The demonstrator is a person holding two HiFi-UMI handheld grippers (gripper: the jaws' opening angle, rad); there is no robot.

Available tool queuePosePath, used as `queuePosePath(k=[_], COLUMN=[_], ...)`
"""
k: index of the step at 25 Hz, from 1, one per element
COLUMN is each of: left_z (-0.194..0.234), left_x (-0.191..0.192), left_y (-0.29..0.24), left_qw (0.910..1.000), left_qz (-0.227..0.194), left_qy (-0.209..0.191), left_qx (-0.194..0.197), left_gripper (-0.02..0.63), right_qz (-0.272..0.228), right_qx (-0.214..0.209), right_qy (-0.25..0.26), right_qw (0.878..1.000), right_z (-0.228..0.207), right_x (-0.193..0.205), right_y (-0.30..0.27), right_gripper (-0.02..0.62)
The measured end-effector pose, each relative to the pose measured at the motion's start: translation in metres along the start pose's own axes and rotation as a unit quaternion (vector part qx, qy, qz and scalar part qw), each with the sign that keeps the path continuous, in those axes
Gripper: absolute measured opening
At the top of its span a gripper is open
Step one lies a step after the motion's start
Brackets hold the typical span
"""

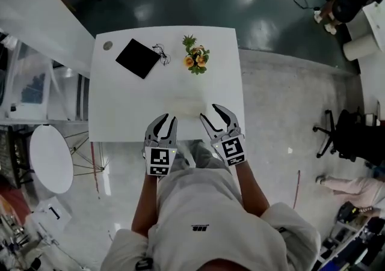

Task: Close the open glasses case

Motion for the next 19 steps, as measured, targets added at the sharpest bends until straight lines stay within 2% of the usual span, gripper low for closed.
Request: queuePosePath(k=[8,19], left_z=[0.011,0.007], left_x=[-0.005,-0.011], left_y=[0.015,0.012], left_qw=[0.9986,0.9984], left_qz=[-0.014,-0.021], left_qy=[-0.026,-0.026], left_qx=[0.045,0.046], left_gripper=[0.103,0.103], right_qz=[0.016,0.018], right_qx=[0.038,0.032], right_qy=[-0.001,0.011], right_qw=[0.999,0.999], right_z=[0.032,0.030], right_x=[-0.014,-0.014], right_y=[0.018,0.015], right_gripper=[0.198,0.198])
Point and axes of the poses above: the fingertips, and each gripper's own axes: y backward along the fingers, z to its left, x out of its underside, the point moved 9 cm from there along y, backward along the fingers, and after that the axes turned 8 degrees about y, right-handed, at the moved point
